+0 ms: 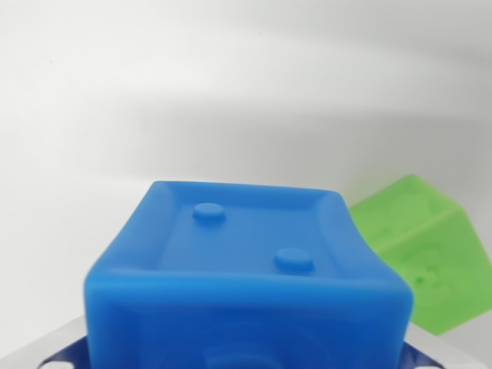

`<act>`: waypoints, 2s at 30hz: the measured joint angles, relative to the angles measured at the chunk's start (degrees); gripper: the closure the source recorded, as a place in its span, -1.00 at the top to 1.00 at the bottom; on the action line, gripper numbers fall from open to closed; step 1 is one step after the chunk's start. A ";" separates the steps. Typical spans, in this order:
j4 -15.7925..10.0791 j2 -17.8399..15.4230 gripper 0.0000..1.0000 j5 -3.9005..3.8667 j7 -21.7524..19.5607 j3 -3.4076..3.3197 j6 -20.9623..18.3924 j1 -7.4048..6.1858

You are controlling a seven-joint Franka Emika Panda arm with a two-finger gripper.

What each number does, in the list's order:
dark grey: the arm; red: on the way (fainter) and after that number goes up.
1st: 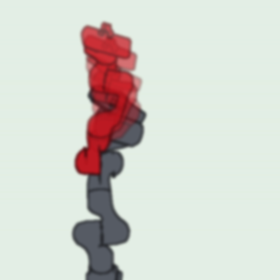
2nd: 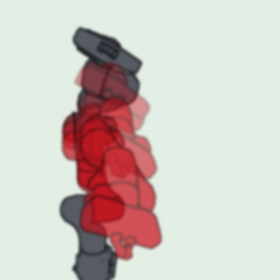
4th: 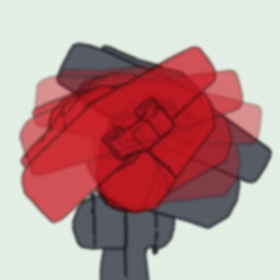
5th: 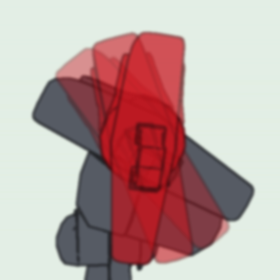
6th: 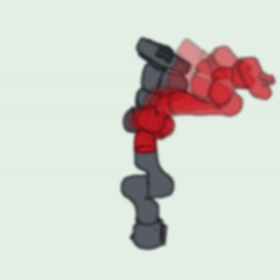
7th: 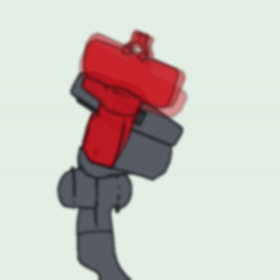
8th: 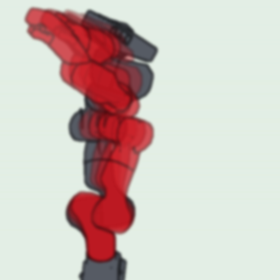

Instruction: Stack cube

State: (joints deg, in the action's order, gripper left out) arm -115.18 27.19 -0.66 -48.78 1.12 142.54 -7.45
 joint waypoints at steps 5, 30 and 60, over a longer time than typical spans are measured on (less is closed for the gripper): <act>-0.66 -0.98 -1.00 0.00 3.57 0.01 -0.36 0.72; -3.64 -6.01 -1.00 0.00 21.92 0.07 -2.37 4.49; -5.84 -9.12 -1.00 0.00 38.71 0.07 -3.52 8.03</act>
State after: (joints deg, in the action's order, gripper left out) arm -121.03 18.06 -0.66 -10.07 1.19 139.02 0.58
